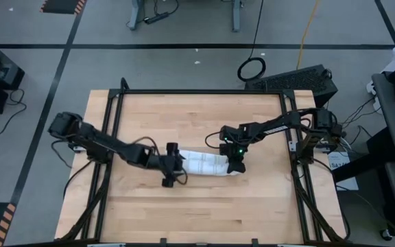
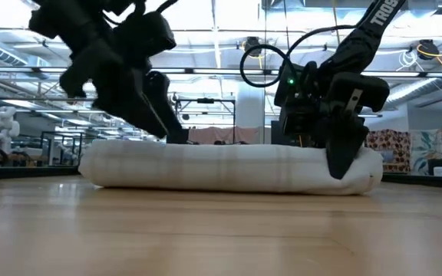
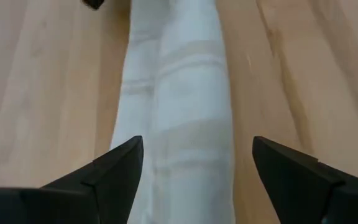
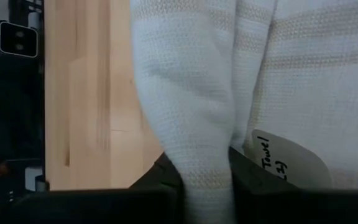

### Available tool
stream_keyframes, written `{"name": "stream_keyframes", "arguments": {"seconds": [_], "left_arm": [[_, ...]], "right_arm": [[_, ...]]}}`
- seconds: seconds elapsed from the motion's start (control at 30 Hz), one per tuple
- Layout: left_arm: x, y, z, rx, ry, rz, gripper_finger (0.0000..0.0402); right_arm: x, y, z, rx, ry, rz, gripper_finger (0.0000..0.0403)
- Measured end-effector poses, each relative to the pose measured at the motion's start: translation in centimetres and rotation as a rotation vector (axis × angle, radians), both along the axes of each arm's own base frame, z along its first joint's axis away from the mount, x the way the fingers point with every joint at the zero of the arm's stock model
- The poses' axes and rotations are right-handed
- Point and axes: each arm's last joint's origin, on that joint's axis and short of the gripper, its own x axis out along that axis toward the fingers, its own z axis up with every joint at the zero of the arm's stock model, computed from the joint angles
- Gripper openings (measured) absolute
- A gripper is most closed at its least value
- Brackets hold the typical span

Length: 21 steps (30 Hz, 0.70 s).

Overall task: Roll towel
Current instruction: Roll the white towel

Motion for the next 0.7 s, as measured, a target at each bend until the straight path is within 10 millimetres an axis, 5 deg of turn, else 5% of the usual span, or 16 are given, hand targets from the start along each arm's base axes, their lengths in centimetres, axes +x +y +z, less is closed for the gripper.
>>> {"name": "stream_keyframes", "arguments": {"seconds": [0.2,0.43,0.6,0.7], "left_arm": [[0.6,-1.1,-3.2,0.085,0.079,0.003,0.0255],[1.3,-0.3,-2.9,-0.047,0.044,0.124,0.0048],[1.4,0.4,-2.0,-0.228,0.042,0.152,0.0037],[1.5,1.3,-2.0,-0.34,0.078,0.17,0.0037]], "right_arm": [[-0.1,-0.1,0.0,0.036,-0.005,0.01,0.0051],[-0.2,0.0,0.3,0.044,0.004,-0.001,0.0063],[-1.2,0.3,2.4,0.052,-0.012,0.027,0.0118],[-2.0,1.0,4.5,-0.094,-0.073,0.076,0.0153]]}}
